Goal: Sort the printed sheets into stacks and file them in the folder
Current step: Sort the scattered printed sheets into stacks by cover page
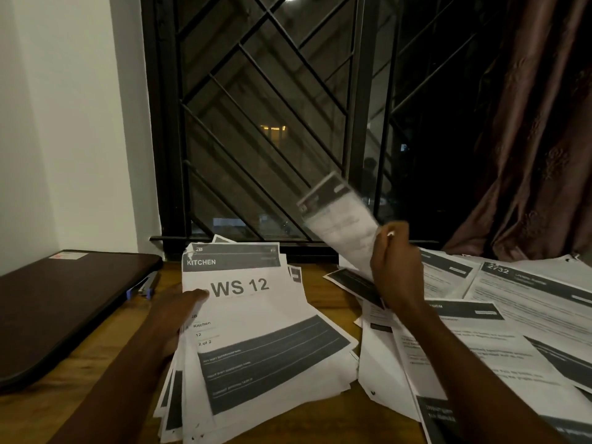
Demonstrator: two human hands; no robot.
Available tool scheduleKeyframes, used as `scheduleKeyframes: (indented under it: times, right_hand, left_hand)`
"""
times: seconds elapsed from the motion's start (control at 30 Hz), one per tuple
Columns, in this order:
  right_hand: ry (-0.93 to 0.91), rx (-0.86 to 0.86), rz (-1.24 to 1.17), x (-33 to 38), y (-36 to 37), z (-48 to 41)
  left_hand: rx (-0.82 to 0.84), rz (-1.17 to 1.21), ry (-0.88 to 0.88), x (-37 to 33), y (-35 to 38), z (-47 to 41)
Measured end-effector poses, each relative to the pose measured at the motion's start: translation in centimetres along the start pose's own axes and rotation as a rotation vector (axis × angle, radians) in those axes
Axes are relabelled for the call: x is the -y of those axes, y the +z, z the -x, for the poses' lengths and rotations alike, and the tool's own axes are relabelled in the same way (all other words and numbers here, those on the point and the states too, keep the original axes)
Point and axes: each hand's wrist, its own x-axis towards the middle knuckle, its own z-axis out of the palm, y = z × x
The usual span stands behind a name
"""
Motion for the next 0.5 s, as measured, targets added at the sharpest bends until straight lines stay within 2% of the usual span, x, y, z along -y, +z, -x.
scheduleKeyframes:
  times: [0.07,0.17,0.27,0.37,0.5]
  right_hand:
    - [0.022,-0.105,-0.245,1.3,-1.4,-1.1]
    - [0.207,-0.222,-0.456,2.2,-2.5,-2.9]
    - [0.372,-0.158,-0.567,1.6,-1.7,-3.8]
    - [0.348,0.045,-0.413,1.1,0.5,-1.7]
    - [0.278,0.29,-0.132,1.2,3.2,2.9]
  left_hand:
    - [0.05,-0.011,-0.022,0.1,0.0,0.0]
    - [0.11,0.019,-0.014,0.1,0.0,-0.1]
    - [0.159,0.098,0.015,0.0,0.1,0.7]
    - [0.248,0.169,0.015,-0.2,0.1,1.1]
    - [0.353,0.147,-0.049,-0.3,0.4,1.7]
